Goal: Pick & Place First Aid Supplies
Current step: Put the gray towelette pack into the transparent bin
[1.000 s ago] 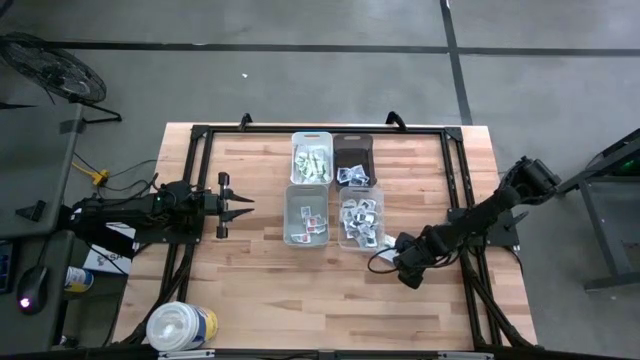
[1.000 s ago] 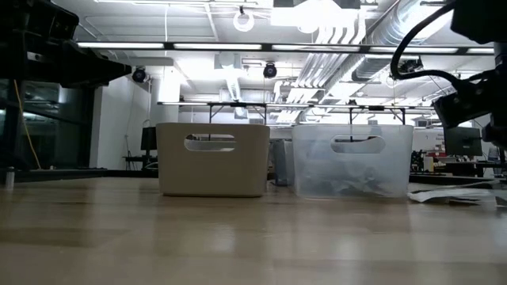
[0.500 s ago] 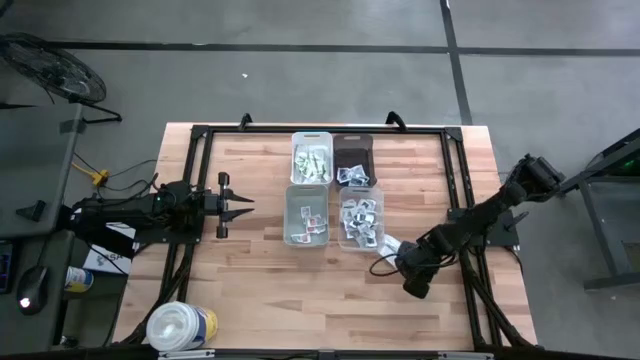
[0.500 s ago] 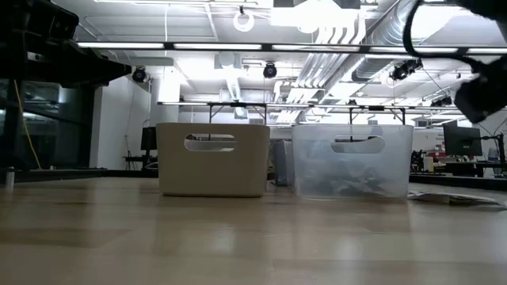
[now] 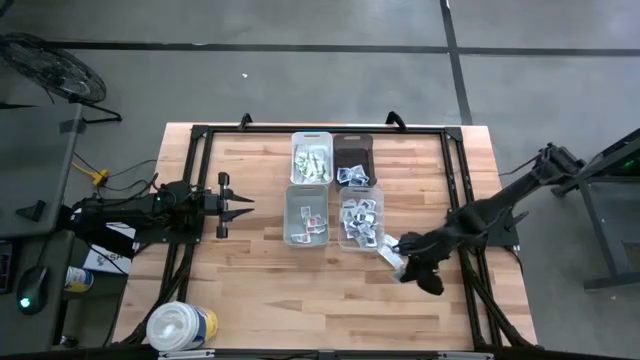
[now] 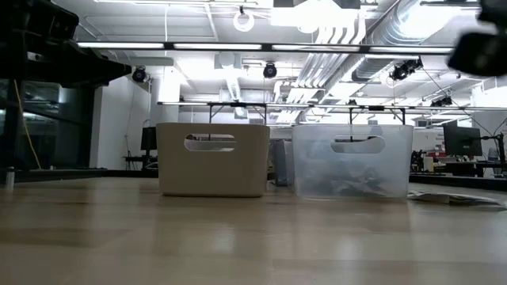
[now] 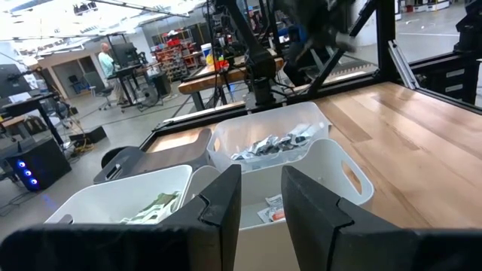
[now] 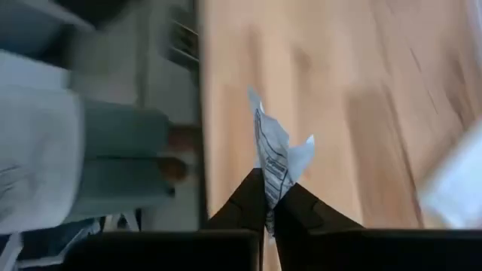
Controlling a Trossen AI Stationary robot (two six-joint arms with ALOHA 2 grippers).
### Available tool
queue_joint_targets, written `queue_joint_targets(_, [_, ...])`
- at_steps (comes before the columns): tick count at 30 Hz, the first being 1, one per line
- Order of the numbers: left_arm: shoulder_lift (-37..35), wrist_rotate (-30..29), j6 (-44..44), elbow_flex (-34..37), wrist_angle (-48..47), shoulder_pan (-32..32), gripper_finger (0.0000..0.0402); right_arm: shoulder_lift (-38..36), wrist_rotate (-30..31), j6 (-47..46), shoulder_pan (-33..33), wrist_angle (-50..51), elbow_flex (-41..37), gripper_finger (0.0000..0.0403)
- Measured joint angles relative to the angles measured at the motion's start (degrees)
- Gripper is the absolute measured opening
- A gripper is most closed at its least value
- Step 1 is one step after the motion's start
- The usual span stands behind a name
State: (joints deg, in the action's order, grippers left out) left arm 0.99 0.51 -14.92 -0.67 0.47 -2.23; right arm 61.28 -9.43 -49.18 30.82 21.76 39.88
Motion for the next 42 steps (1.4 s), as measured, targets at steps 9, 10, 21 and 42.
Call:
queue_joint_targets(9, [0.0,0.0,0.0,0.0,0.0,0.0,0.0096,-6.3,-0.5,19.7,-0.1,-20.9,0.0,0.0003])
queue_joint_targets(10, [0.0,0.0,0.0,0.0,0.0,0.0,0.0096,-6.5,-2.3,21.4,-0.1,-24.0,0.0,0.0004])
queue_joint_targets(21, [0.0,0.0,0.0,0.0,0.0,0.0,0.0096,-5.5,-17.1,34.3,0.0,-62.9,0.1,0.0002])
queue_joint_targets(42, [0.0,0.0,0.0,0.0,0.0,0.0,0.0096,-5.4,-3.6,32.5,0.1,-73.1,-2.8,0.0001])
